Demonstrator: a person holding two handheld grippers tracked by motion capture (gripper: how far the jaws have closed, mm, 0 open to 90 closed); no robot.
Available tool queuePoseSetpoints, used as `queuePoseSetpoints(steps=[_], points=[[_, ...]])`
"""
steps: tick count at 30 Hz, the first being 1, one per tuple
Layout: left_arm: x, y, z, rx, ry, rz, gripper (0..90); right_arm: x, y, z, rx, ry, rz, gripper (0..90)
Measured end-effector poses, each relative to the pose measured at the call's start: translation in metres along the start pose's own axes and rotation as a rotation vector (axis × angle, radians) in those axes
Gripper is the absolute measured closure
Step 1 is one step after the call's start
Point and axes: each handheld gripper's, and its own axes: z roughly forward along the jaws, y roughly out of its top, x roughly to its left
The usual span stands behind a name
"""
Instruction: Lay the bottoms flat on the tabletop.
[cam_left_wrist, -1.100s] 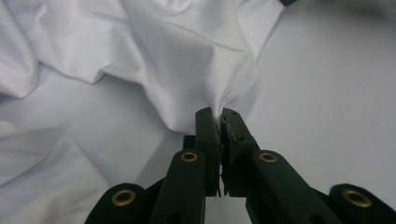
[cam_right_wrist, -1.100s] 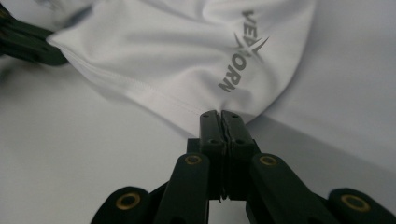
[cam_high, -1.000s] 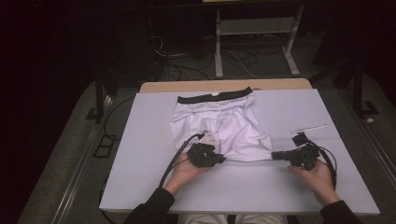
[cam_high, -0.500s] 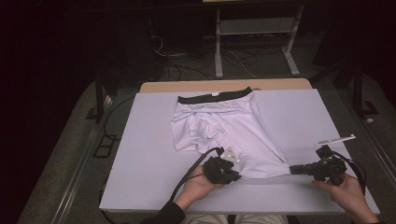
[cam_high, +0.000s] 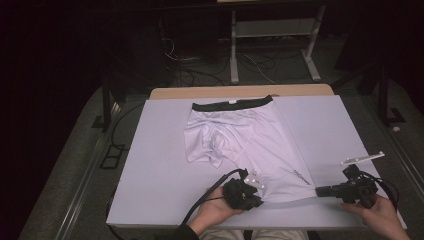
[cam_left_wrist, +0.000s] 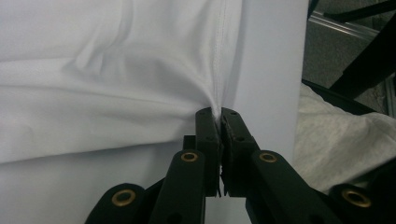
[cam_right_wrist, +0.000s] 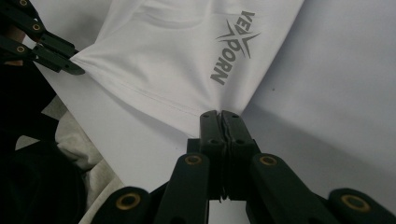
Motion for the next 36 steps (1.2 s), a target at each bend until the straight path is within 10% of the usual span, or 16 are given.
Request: queuePoseSetpoints(steps=[19,24,36], points=[[-0.021,0.011,0.009,0.020,-0.096,0.045,85.4,-0.001,-0.013,-0.018,0.021,0.021,0.015,86.6],[-0.016,0.010,0.000,-0.031,-0.182,-0.007,69.2,0.003,-0.011,-0.020,-0.015,0.032,0.019,69.0],[0.009,0.001,-0.058,-0.218,-0.114,-0.094,22.8,0.026,0.016,-0.016,-0.097,0.004,-0.080,34.4]])
